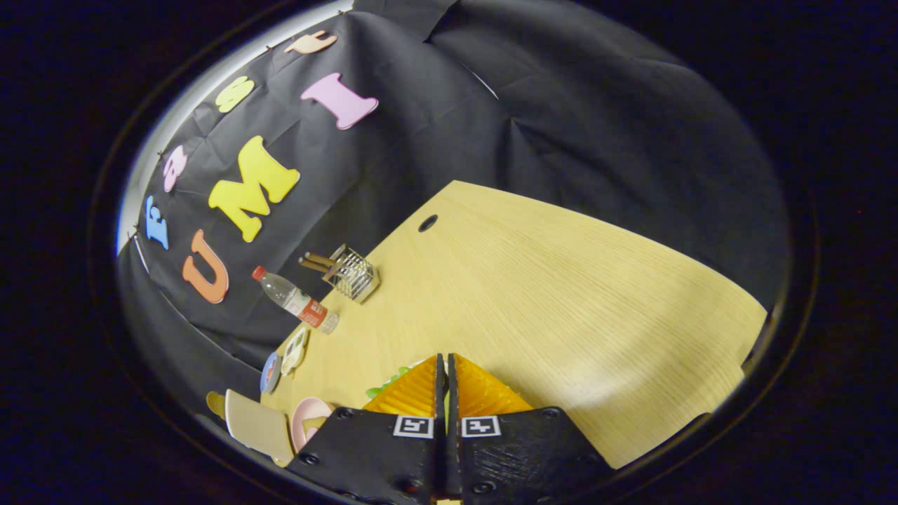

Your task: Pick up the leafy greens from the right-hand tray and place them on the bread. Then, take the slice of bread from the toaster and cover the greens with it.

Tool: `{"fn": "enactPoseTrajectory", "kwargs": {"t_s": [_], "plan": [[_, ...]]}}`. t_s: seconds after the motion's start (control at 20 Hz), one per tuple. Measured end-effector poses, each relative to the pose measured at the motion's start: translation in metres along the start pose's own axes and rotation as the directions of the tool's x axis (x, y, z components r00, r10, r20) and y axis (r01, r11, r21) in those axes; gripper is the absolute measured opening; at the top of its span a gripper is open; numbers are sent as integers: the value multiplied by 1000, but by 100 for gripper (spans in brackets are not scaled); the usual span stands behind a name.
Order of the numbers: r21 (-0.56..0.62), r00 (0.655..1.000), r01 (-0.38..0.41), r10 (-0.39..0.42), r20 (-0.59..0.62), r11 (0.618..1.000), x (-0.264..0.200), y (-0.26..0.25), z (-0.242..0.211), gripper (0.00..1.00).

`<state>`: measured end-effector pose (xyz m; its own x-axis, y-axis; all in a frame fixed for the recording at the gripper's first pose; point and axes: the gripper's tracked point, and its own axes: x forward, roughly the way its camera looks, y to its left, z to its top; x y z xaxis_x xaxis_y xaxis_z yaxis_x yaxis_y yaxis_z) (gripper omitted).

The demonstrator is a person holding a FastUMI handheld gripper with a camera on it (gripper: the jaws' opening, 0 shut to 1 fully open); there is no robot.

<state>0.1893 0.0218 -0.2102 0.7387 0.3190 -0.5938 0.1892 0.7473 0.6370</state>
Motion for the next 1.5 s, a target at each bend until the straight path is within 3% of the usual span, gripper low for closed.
{"fn": "enactPoseTrajectory", "kwargs": {"t_s": [0.35, 0.8, 1.05, 1.5], "plan": [[5, 991, -129, 129, 33, 992, -41, 64, 5, 0], [-46, 974, -220, 222, 46, 974, -67, 138, -5, 0], [-60, 953, -302, 304, 11, 951, -70, 195, -35, 0], [-39, 887, -450, 441, -137, 892, -46, 302, -137, 0]]}}
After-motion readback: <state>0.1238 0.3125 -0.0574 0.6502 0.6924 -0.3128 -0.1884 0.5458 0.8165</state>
